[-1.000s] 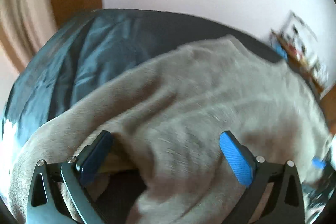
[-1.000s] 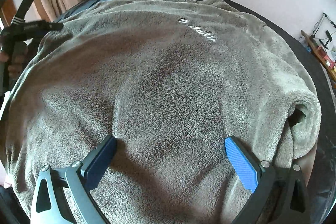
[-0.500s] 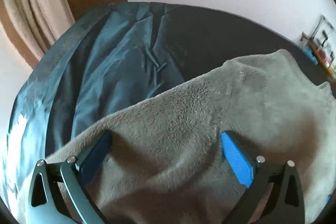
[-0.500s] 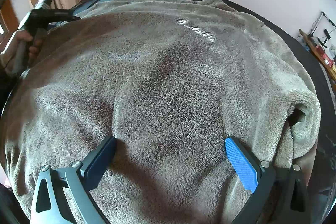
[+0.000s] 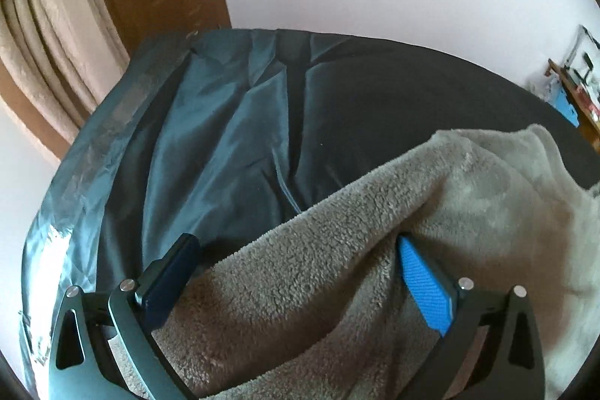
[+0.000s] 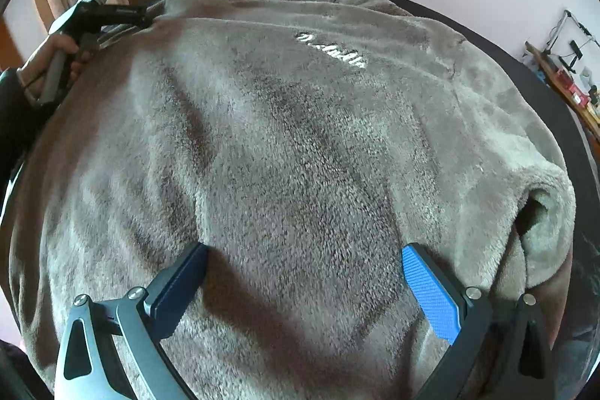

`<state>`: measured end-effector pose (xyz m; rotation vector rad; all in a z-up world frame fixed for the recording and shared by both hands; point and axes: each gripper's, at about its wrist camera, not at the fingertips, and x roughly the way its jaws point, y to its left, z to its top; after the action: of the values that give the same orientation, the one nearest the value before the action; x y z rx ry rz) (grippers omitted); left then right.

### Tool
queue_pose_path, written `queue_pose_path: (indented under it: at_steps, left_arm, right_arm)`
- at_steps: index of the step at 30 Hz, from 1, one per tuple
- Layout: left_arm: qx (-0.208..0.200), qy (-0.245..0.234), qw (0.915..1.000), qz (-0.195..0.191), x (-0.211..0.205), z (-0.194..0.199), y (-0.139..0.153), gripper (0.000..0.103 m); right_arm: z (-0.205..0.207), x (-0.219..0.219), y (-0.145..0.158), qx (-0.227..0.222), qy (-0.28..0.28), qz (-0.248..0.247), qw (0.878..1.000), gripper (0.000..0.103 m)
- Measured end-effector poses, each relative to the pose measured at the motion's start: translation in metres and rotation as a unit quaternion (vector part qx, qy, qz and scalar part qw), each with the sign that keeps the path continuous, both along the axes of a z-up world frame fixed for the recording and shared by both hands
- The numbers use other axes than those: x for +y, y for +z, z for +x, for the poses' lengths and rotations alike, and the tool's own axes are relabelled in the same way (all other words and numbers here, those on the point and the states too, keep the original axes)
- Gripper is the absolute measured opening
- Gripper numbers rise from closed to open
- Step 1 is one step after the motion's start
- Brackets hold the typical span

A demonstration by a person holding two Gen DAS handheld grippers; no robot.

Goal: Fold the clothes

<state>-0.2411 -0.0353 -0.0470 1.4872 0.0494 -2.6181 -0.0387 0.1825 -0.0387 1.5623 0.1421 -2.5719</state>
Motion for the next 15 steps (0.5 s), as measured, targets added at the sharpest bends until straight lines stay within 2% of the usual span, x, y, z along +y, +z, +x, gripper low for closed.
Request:
queue_pose_path:
  at_steps: [3, 7, 10, 15]
  left_arm:
    - [-0.010, -0.006, 0.9998, 0.017, 0.000, 0.012, 0.000, 0.103]
    - [0.002, -0.024, 0.9997, 0.008, 0.009, 0.047, 0.013, 0.103]
    - [0.015, -0.058, 0.9982, 0.004, 0.017, 0.080, 0.026, 0.103]
    - [0.010, -0.131, 0.9912, -0.016, 0.054, 0.150, 0.032, 0.103]
  right_arm:
    - [-0.001, 0.003, -0.001, 0.004, -0.001, -0.001, 1.000, 0.103]
    - [0.003, 0.008, -0.004, 0.009, -0.001, -0.002, 1.000, 0.103]
    - [0.004, 0.012, -0.006, 0.010, 0.000, -0.002, 1.000, 0.103]
    - [0.008, 0.020, -0.005, 0.006, -0.005, -0.008, 1.000, 0.103]
